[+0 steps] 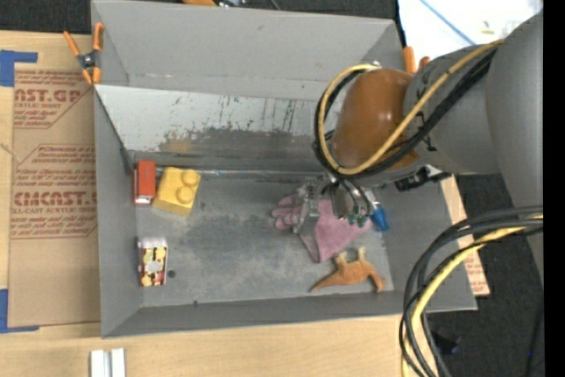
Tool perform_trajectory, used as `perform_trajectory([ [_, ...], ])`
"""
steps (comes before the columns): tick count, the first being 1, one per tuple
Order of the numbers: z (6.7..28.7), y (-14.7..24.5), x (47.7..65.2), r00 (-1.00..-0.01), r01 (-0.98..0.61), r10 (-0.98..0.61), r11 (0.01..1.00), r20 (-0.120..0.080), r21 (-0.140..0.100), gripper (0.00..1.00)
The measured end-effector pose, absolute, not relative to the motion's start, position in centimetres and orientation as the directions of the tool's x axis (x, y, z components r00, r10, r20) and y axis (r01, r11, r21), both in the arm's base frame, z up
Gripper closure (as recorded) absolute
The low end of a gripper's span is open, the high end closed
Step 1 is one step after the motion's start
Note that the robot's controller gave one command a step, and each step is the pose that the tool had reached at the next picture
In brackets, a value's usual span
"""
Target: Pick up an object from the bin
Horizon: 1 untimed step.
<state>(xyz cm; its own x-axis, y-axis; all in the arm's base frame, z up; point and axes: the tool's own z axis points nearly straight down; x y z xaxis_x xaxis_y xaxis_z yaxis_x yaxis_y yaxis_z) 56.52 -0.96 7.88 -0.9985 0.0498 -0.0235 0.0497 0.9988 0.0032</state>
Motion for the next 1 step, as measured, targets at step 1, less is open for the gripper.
perform_trajectory([
  [1,12.79,-1.56,56.66,-0.995,0.091,0.091,0.996,-0.032,0.005,1.00],
])
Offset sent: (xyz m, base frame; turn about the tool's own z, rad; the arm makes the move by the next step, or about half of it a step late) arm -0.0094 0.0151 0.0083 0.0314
